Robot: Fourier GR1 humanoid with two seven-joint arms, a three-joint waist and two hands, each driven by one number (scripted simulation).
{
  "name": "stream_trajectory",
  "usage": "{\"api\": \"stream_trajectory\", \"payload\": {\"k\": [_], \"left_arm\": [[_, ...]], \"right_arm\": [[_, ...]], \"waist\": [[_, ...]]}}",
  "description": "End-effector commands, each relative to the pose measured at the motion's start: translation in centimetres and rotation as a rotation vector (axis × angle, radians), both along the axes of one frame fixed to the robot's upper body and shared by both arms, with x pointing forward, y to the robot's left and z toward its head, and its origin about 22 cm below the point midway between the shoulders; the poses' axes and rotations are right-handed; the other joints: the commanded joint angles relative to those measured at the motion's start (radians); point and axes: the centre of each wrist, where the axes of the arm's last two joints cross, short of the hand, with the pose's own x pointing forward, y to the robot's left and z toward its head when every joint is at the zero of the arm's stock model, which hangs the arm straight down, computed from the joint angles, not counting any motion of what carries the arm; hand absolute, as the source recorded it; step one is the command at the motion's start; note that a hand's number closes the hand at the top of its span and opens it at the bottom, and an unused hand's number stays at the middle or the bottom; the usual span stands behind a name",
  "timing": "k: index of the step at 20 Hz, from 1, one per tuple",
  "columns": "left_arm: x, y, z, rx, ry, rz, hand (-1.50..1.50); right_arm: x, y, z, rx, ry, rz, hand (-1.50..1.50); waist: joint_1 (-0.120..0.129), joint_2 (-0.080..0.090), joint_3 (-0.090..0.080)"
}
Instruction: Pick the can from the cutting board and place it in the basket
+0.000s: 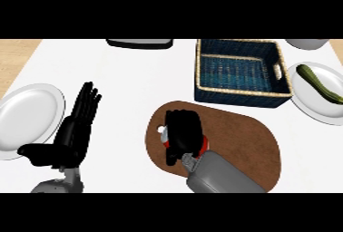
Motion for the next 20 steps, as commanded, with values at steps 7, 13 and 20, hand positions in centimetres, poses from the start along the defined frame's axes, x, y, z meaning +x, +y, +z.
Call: {"api": "stream_trajectory", "payload": {"k": [7,13,20], "left_arm": [[0.2,0.5,-0.6,0.012,0.024,0.013,0.0],[-0.4,1.5,0.3,0.013,0.019,0.039,0.0],[-0.7,0.8,-0.1,0.007,0.004,0.075,0.0]], "right_arm": [[-1.7,4.4,6.3,0.465,-0.234,0.03,1.5],[-4.8,6.2,12.1,0.607,-0.308,0.06,1.5],[-5.1,5.2,16.3,0.638,-0.32,-0.033,1.5]], "waist": [[-0.014,-0.007,0.003],[-0.037,-0.015,0.002],[-0.066,-0.018,0.002]]}}
